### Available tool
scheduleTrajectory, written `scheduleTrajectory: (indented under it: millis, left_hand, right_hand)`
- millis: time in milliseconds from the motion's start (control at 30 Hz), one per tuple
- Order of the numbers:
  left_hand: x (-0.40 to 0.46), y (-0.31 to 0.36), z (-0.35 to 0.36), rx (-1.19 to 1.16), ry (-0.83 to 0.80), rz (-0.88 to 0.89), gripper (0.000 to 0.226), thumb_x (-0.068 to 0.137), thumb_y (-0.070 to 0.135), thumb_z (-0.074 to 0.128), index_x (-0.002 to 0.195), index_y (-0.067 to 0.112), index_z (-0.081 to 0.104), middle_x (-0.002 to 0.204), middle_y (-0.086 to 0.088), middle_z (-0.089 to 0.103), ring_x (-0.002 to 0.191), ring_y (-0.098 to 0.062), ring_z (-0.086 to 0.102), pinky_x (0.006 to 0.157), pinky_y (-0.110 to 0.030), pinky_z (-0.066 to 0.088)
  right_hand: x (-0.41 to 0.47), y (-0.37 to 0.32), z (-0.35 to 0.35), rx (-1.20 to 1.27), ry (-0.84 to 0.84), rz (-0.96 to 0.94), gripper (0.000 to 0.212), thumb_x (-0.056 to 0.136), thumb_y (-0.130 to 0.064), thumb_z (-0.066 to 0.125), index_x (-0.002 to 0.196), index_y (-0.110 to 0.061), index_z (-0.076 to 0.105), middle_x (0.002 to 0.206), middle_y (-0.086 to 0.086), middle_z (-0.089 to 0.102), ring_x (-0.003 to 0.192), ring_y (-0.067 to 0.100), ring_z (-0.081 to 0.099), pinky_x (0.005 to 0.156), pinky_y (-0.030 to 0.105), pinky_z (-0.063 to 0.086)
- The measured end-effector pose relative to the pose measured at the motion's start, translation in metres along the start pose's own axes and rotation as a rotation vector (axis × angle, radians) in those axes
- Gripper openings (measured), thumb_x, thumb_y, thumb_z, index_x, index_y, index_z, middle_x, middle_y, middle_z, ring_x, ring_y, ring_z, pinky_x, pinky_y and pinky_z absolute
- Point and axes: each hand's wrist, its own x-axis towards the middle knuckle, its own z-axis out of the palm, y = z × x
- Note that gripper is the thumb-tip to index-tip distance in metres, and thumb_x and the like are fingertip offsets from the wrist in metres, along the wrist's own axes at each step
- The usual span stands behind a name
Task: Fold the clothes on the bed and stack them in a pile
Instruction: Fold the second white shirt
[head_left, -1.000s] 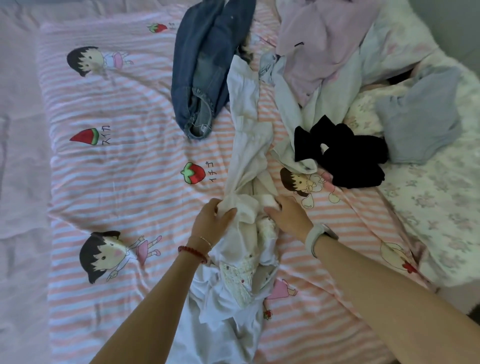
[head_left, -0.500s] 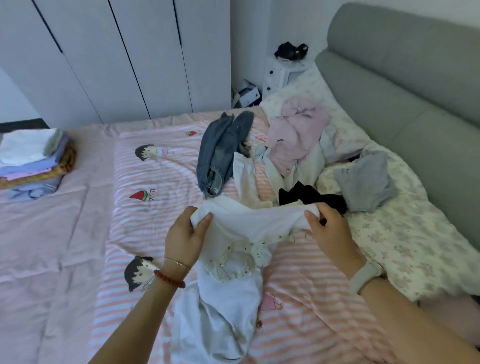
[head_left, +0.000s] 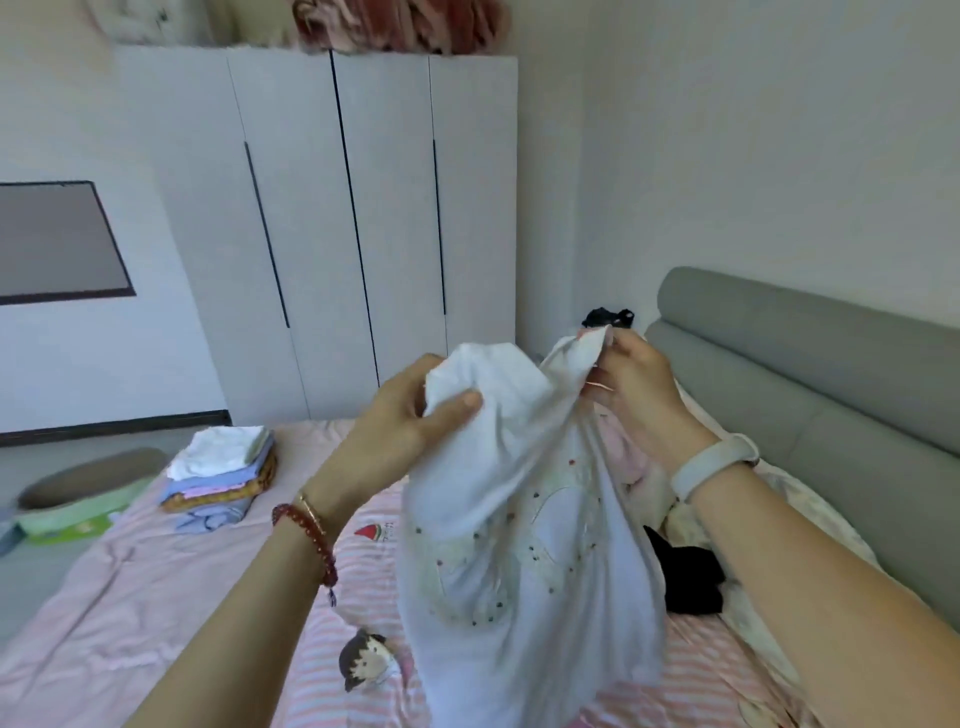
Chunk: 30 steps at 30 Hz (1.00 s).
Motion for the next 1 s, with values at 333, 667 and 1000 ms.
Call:
scheduleTrajectory:
  millis: [333,667,1000]
  left_hand:
    - [-0.004,-0.063,-0.057,-0.001,-0.247,-0.208,0.044,0.089,0.026,0.056,0.132,0.03,0.045,0.135,0.017,0.048,0.128,-0.003,0.043,0.105,-0.025,0.038]
    - [0.078,-0.116,-0.036,-0.068,0.11,-0.261,0.026,0.087,0.019,0.061,0.066,0.015,0.046,0.063,0.003,0.045,0.059,-0.013,0.043,0.052,-0.02,0.036]
    - [0.14,-0.083,-0.05,-0.246,0.386,-0.16,0.025,0.087,0.021,0.06,0.068,0.016,0.044,0.071,-0.003,0.05,0.07,-0.021,0.053,0.068,-0.042,0.052]
  right_hand:
    - [-0.005,0.014,0.084,-0.382,-0.576,-0.061,0.022,0.083,0.006,0.061,0.078,-0.015,0.067,0.077,-0.003,0.064,0.072,0.013,0.06,0.064,0.018,0.049]
    - [-0.004,0.083,0.084,-0.417,-0.047,-0.018,0.017,0.09,-0.008,0.056,0.106,-0.012,0.063,0.087,-0.001,0.06,0.059,-0.002,0.056,0.059,0.011,0.045]
    - [-0.002,0.12,0.068,-0.838,-0.201,0.1,0.011,0.091,-0.017,0.057,0.083,-0.021,0.05,0.076,-0.012,0.051,0.072,0.005,0.049,0.059,0.007,0.035]
